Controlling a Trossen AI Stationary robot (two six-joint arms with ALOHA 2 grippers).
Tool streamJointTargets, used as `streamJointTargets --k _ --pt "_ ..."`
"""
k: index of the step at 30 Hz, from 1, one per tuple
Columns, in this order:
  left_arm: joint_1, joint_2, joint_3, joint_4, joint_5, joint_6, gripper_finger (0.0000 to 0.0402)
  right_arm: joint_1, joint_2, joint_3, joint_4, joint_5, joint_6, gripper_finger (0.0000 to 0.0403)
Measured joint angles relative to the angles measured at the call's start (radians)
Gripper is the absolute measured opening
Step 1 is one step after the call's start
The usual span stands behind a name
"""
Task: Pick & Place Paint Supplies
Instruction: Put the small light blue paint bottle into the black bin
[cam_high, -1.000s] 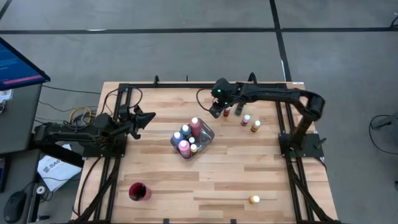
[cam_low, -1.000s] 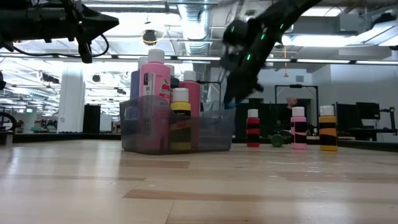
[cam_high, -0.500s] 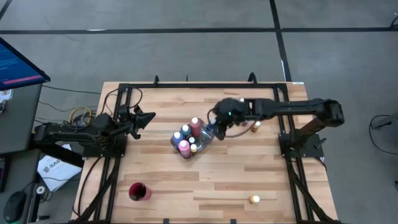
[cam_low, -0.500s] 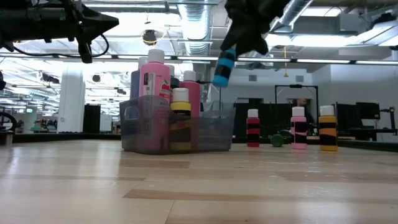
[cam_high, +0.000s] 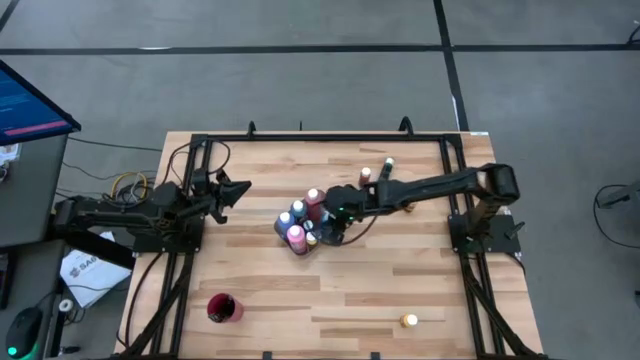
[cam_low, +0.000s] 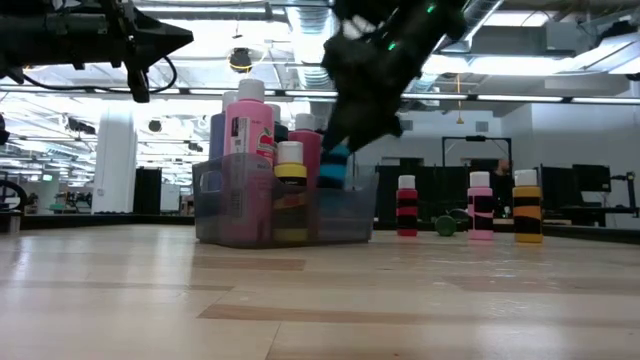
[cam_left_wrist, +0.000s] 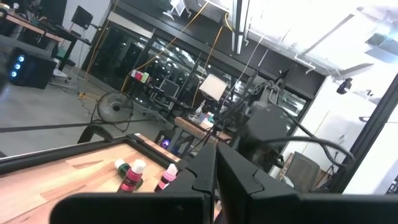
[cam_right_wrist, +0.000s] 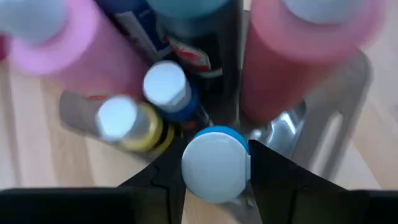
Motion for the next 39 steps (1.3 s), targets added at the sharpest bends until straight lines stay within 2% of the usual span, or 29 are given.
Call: streamJointTargets --k 12,14,24,27,31,39 --pt "0.0 0.037 0.0 0.013 0.0 0.0 0.0003 0.0 0.077 0.004 0.11 -0.003 -0.022 0.0136" --pt "0.0 0.046 0.0 0.014 0.0 0.0 0.0003 -0.001 0.082 -0.001 0.083 -0.003 -0.023 0.0138" --pt "0.0 0.055 0.0 0.021 0.0 0.001 0.0003 -0.026 0.079 0.001 0.148 0.0 -0.042 0.0183" --pt "0.0 0.055 0.0 0.023 0.0 0.103 0.0003 -0.033 0.079 0.001 0.17 0.0 -0.063 0.0184" --pt "0.0 0.055 0.0 0.025 0.0 0.132 0.0003 -0.04 0.079 0.001 0.184 -0.004 -0.067 0.0179" --pt "0.0 0.055 0.0 0.035 0.0 0.118 0.0003 -0.045 -0.009 0.001 0.122 -0.007 -0.075 0.0175"
